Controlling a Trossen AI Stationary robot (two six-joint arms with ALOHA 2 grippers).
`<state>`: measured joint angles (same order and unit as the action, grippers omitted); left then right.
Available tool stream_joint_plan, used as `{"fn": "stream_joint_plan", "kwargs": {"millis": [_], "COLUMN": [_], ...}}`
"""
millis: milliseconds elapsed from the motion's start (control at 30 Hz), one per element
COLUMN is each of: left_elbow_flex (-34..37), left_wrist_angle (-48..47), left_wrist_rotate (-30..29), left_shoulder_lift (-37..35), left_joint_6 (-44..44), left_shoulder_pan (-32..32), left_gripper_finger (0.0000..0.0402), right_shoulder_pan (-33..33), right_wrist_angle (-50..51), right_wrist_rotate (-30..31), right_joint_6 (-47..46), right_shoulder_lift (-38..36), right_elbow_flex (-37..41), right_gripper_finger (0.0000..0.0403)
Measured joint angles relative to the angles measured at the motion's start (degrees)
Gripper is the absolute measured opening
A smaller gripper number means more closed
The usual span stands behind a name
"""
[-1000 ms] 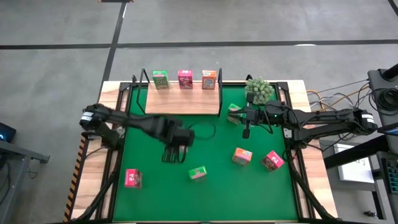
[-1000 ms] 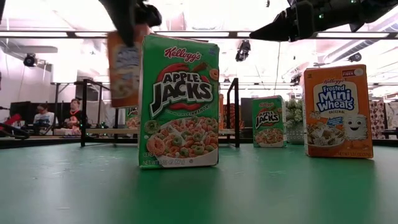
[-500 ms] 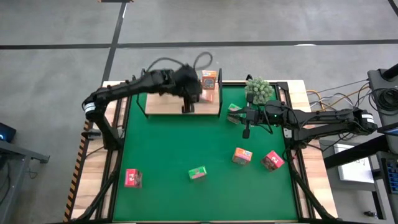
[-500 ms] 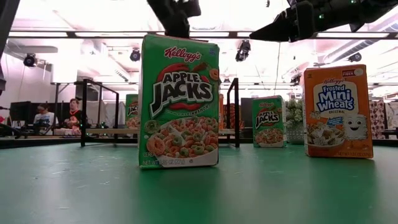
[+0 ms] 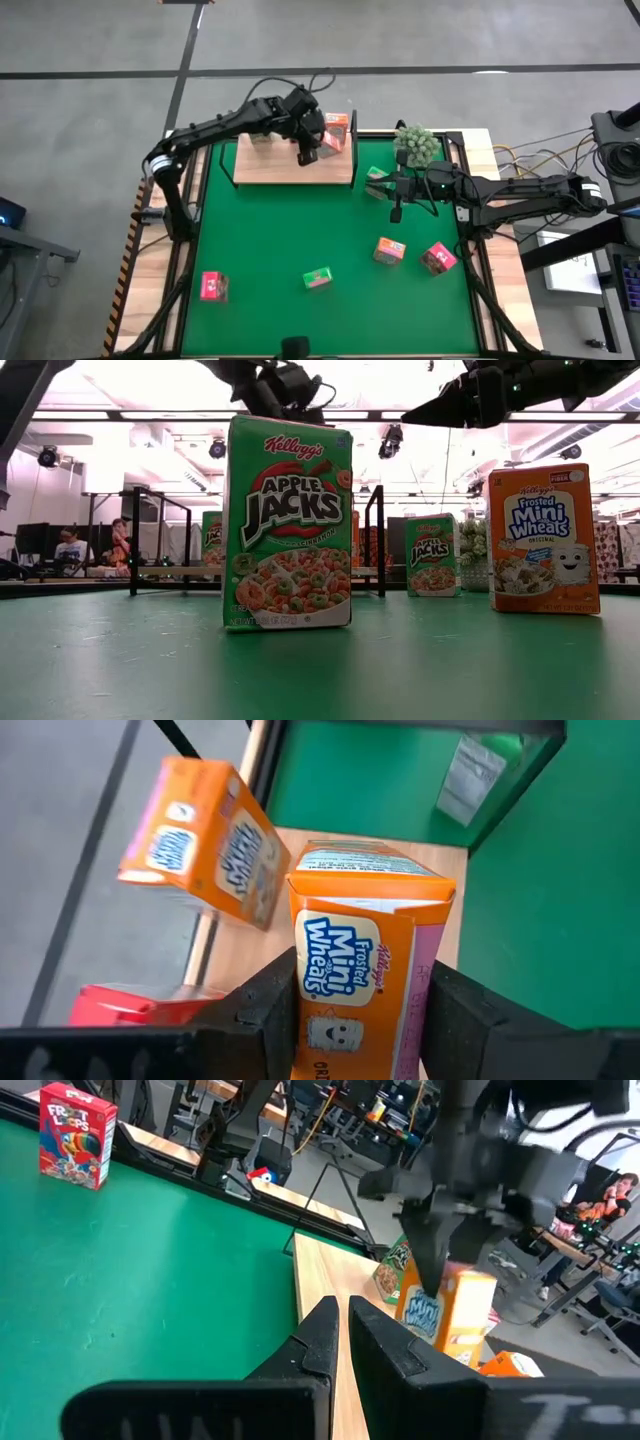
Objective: Stack cereal on shelf
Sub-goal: Put the left orange cereal box aligned with the other orange cereal box on the shelf
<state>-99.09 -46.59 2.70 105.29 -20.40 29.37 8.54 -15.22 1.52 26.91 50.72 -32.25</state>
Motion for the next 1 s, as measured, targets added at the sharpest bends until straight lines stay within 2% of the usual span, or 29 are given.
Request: {"fn": "stream_joint_plan", "kwargs": {"millis": [600, 1000], "left_elbow_flex": [0.0, 0.0], "left_wrist_angle": [1.8, 2.1], "left_wrist_rotate": [0.0, 1.1], "left_shoulder_lift": [5.3, 5.6], "left_joint_6": [0.0, 0.1], "left_shoulder_pan": [-0.2, -0.2], "left_gripper_finger": [0.0143, 0.0143], "right_shoulder_pan": [0.0, 0.0], "right_wrist_angle": [0.0, 0.0], "right_wrist_rotate": [0.0, 0.1], "right_joint_6": [-0.1, -0.1], "right_shoulder_lift": [0.0, 0.0], "right_elbow_flex": [0.0, 0.0], "right_gripper_finger": [0.0018, 0.0018]}}
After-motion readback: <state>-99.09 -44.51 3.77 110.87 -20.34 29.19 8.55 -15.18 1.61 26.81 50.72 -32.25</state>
